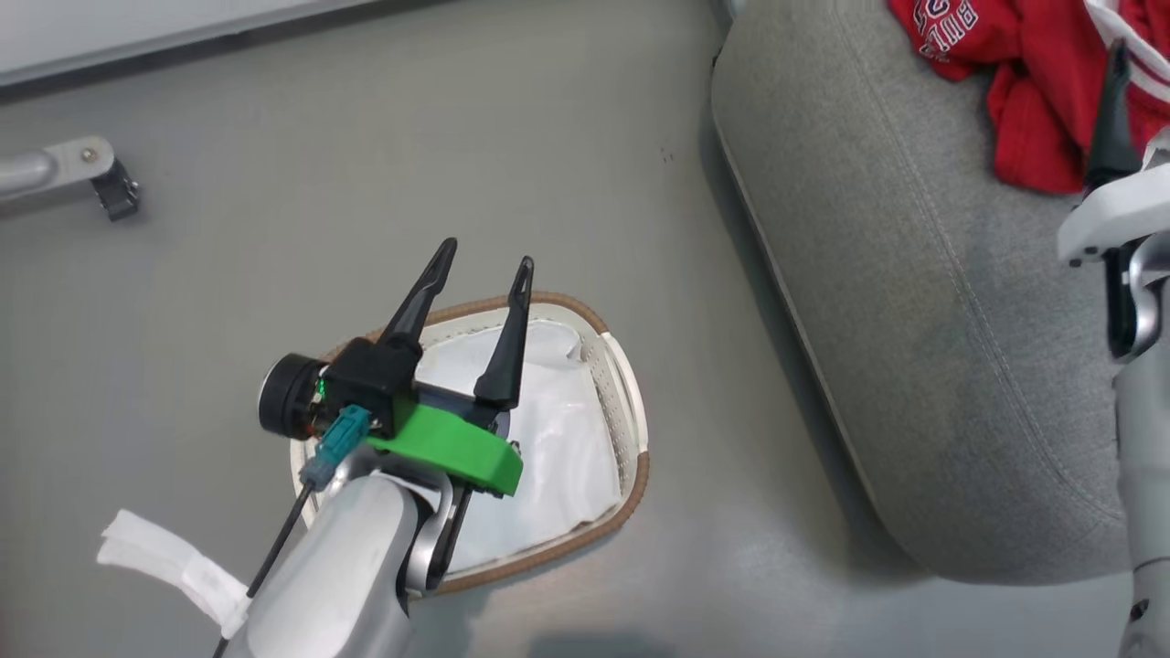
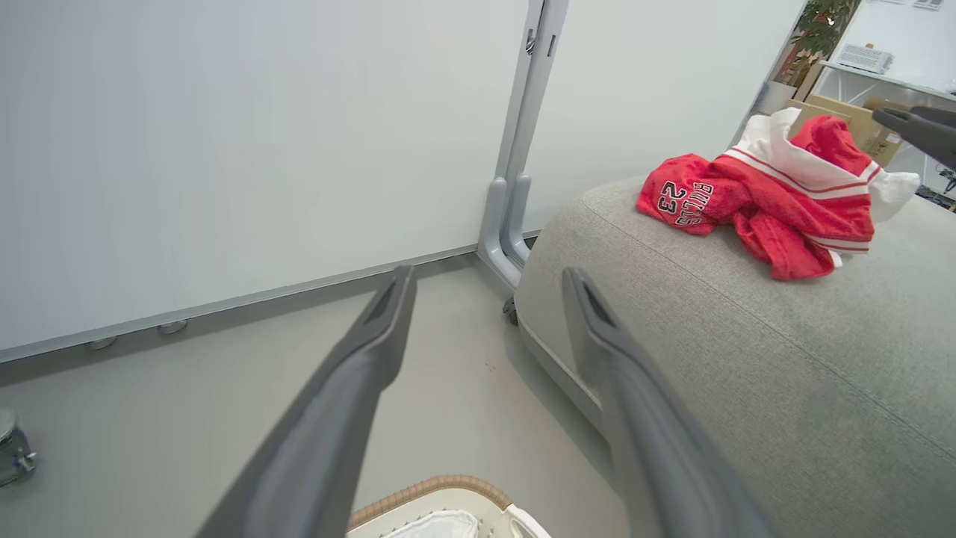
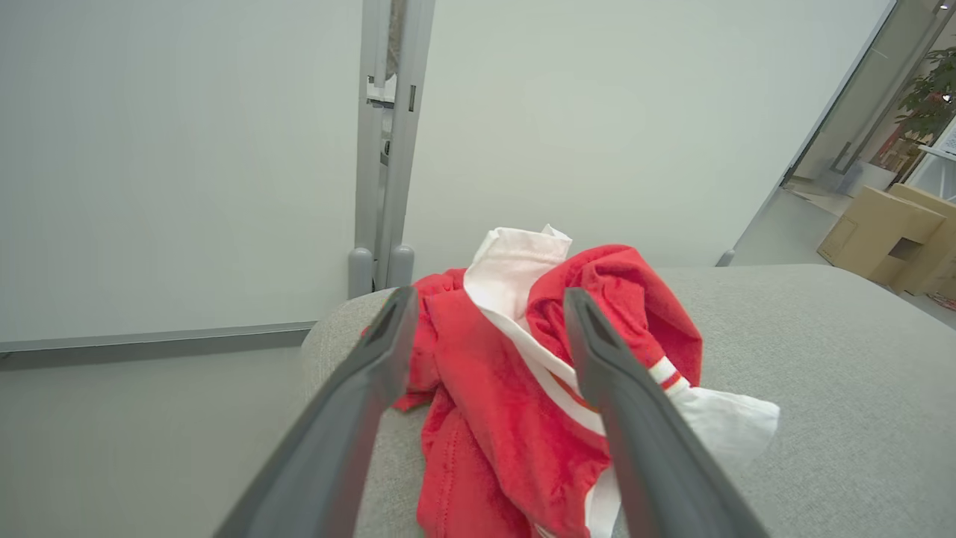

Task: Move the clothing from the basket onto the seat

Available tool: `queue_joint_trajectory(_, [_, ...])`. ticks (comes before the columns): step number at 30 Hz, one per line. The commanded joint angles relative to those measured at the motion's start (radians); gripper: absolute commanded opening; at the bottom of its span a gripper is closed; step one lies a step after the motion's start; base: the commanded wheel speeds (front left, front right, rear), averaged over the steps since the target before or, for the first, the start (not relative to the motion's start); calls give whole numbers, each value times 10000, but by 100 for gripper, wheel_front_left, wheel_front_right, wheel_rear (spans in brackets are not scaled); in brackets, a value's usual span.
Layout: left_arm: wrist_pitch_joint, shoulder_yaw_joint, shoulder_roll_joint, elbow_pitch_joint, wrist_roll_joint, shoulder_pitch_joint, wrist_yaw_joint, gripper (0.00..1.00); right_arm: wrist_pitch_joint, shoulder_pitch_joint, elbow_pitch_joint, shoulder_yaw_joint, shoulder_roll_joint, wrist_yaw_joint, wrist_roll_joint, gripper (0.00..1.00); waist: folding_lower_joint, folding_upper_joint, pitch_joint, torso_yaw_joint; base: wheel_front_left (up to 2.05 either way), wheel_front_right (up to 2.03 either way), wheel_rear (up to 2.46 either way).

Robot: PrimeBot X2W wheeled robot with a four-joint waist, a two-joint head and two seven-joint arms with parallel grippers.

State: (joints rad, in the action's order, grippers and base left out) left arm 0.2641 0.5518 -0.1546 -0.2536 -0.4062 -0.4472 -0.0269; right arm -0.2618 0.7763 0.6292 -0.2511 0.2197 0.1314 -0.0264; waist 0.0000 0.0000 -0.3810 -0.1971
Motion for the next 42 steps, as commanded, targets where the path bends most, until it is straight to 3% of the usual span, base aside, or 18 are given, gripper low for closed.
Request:
queue_joint_trajectory(1, [3, -189, 58, -28, -38, 290, -31, 100, -47, -355, -150, 183, -98, -14, 68, 100, 0, 0, 767, 398, 0, 0, 0])
queue_joint_trajectory(14, [4, -2354, 366, -46, 155, 2228, -110, 100, -47, -2795, -1749, 2030, -1175, -13, 989, 100, 0, 0, 2286, 1445, 0, 0, 0])
queue_joint_trajectory(22, [2, -3402, 587, 55, 288, 3451, 49, 100, -47, -4577, -2606, 2367, -1625, -13, 1525, 100, 0, 0, 2918, 2005, 0, 0, 0])
queue_joint_trajectory(31, [3, -3873, 853, 80, 550, 4216, 367, 100, -47, -6312, -3397, 2268, -1668, -14, 2033, 100, 0, 0, 3191, 2361, 0, 0, 0])
queue_joint_trajectory(42, [3, -4311, 984, 11, 660, 4660, 537, 100, -48, -6766, -3581, 2561, -1671, -14, 2311, 100, 0, 0, 3296, 2353, 0, 0, 0])
